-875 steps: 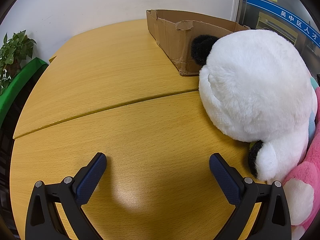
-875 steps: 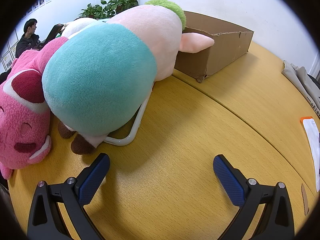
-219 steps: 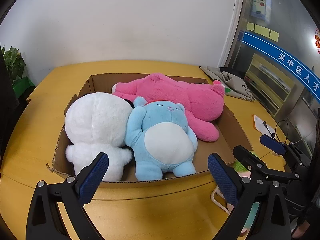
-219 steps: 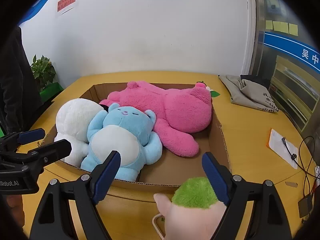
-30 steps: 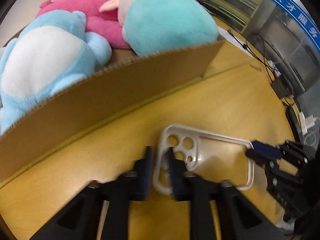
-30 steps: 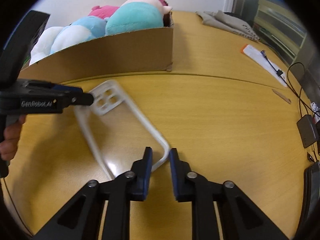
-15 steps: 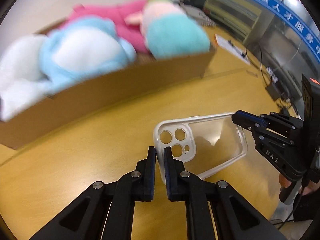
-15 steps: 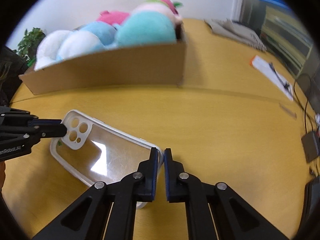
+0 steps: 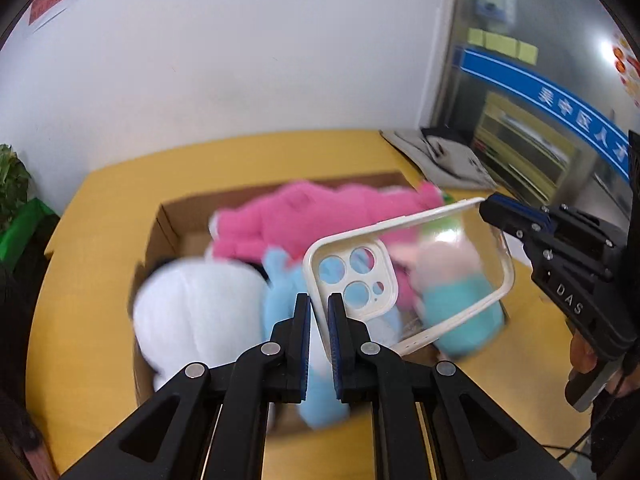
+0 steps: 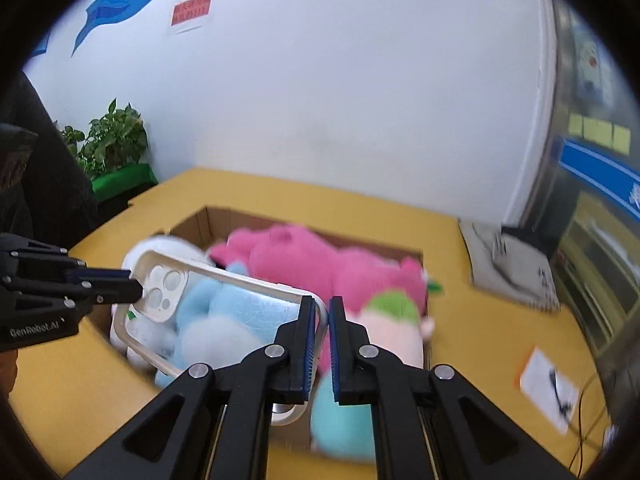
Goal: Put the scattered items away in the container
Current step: 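Lift the phone case with both grippers and lower it onto the pink bear, then open both grippers to release the phone case in the box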
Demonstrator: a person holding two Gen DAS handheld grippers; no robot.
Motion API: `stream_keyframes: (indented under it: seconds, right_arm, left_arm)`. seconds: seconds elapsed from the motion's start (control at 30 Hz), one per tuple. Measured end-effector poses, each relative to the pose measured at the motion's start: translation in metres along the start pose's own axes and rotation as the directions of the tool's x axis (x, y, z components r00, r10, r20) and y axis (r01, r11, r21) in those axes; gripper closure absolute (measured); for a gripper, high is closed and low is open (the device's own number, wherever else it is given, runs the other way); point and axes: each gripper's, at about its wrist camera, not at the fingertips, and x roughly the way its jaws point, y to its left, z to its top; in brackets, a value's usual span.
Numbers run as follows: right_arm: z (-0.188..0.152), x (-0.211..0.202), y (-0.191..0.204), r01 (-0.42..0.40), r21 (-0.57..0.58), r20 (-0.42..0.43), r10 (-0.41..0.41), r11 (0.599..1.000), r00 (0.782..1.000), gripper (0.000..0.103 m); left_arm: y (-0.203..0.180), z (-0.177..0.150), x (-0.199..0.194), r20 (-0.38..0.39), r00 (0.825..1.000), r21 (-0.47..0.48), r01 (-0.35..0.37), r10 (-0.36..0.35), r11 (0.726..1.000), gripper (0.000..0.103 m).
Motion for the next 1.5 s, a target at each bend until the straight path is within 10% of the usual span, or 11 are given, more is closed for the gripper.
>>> stream_keyframes:
  seconds: [0.2,0.47,0.6,0.7,0.77,1.03,1.5]
  right_arm:
    - [0.038,0.082,-0.001,0.021,0.004,-0.034,-0.020,1.000,0.999,0.096]
    - [-0.009,0.190,-0.003,0.052,0.062,-0.249,-0.036,0.997,0.968,0.096]
    - [-0.004,0.170,-0.001,0.050,0.041,-0.206,-0.040,0.998,0.978,0.078]
    - [-0.002,0.148,-0.006,0.075,0.060,-0.182,-0.063,0.995,0.981,0.022]
    - [-0.003,0.123,-0.010,0.076,0.090,-0.156,-0.061,0.993,0.986,0.022]
    - [-0.038,0.030,0.012,0.059,0.128,-0.117,-0.044,0.990,0.992,0.022]
    - [-0.077,-0.040,0.035,0.112,0.168,-0.084,-0.099,0.979,0.992,0.022]
  left_arm:
    - [0.041,0.039,0.076,-0.036,0.999,-0.060,0.004,-0.006,0.998,0.095]
    - [0.053,0.024,0.156,-0.141,0.990,-0.110,-0.029,0.013,0.993,0.095]
    - [0.054,0.022,0.146,-0.137,0.990,-0.121,-0.054,0.037,0.991,0.077]
    - [0.050,0.019,0.118,-0.073,0.992,-0.128,-0.107,0.099,0.986,0.021]
    - [0.046,0.015,0.087,0.012,0.989,-0.133,-0.142,0.145,0.981,0.006]
    - [0.011,-0.032,-0.015,0.173,0.973,-0.125,-0.134,0.155,0.983,0.000]
    - [-0.026,-0.108,-0.077,0.169,0.979,-0.140,-0.090,0.113,0.986,0.000]
